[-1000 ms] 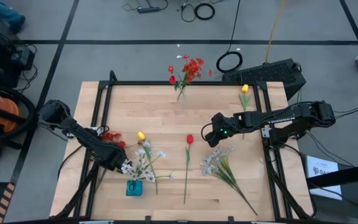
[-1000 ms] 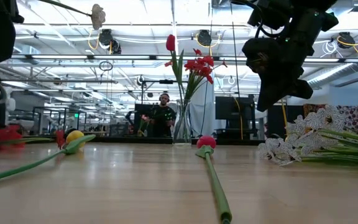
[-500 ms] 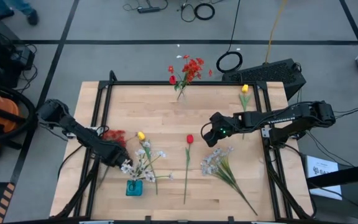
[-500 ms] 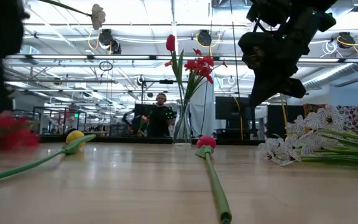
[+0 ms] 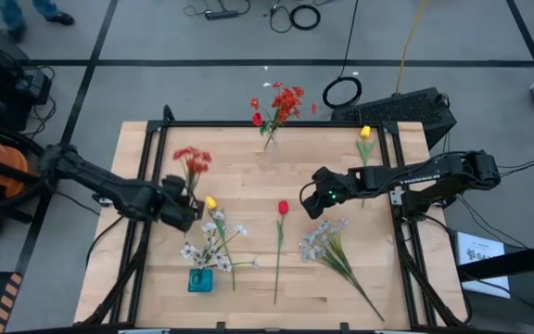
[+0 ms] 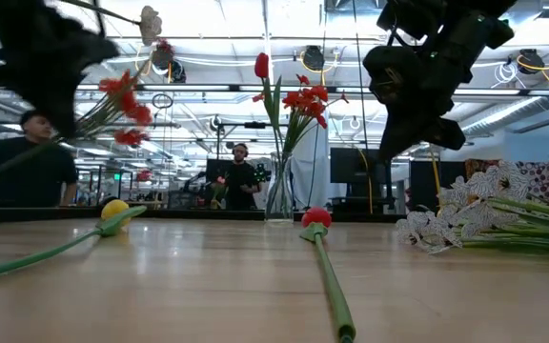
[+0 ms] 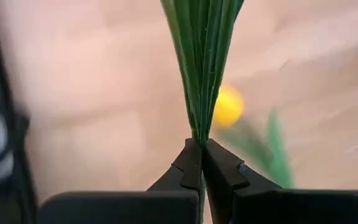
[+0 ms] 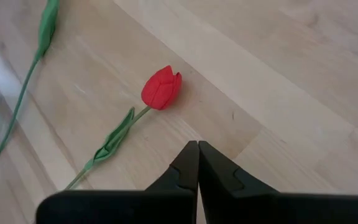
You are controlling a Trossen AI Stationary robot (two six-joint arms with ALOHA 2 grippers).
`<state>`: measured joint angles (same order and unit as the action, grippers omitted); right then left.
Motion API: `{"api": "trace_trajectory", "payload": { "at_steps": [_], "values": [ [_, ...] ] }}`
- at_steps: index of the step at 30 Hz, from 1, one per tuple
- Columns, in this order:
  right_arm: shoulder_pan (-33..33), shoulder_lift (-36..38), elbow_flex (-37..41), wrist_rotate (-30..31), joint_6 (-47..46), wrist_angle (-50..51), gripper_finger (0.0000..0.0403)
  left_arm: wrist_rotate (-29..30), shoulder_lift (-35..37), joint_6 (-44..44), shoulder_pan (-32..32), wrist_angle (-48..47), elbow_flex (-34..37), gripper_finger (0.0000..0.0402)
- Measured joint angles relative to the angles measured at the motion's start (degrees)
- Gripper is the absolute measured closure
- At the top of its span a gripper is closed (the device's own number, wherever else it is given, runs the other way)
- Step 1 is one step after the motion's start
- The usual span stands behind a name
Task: Sort flowers into vase by color
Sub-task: Put the red flowers into the transparent vase
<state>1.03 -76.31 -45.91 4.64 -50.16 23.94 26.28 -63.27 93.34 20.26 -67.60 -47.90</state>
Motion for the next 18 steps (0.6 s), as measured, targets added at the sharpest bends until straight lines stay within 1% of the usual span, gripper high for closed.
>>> {"api": "trace_trajectory", "payload": {
  "at_steps": [3,6,8,10,12,14,16,18],
  "values": [
    [0.0,0.0,0.0,0.0,-0.1,-1.2,0.0403,7.4,1.9,-7.7,-2.9,0.6,-2.2,0.0394],
    [0.0,0.0,0.0,0.0,-0.1,-3.1,0.0403,14.6,3.8,-17.7,-6.2,4.9,-3.9,0.0394],
    [0.0,0.0,0.0,0.7,-0.1,-4.2,0.0403,18.0,5.1,-26.1,-8.9,9.0,-4.3,0.0394],
    [0.0,0.0,0.0,1.6,-0.2,-5.0,0.0403,19.5,6.0,-36.7,-12.4,14.4,-4.3,0.0394],
    [0.0,0.0,0.0,1.7,-0.3,-6.0,0.0403,19.2,6.4,-48.9,-16.6,20.9,-4.3,0.0394],
    [0.0,0.0,0.0,1.8,-2.0,-6.2,0.0403,16.9,6.5,-59.7,-21.3,27.5,-4.3,0.0394],
    [0.0,0.0,0.0,1.8,-4.0,-6.1,0.0403,11.5,6.5,-70.2,-27.1,33.6,-4.3,0.0394],
    [0.0,0.0,0.0,1.8,-5.8,-6.1,0.0403,4.1,6.5,-77.7,-33.5,39.6,-3.9,0.0394]
  ]
}}
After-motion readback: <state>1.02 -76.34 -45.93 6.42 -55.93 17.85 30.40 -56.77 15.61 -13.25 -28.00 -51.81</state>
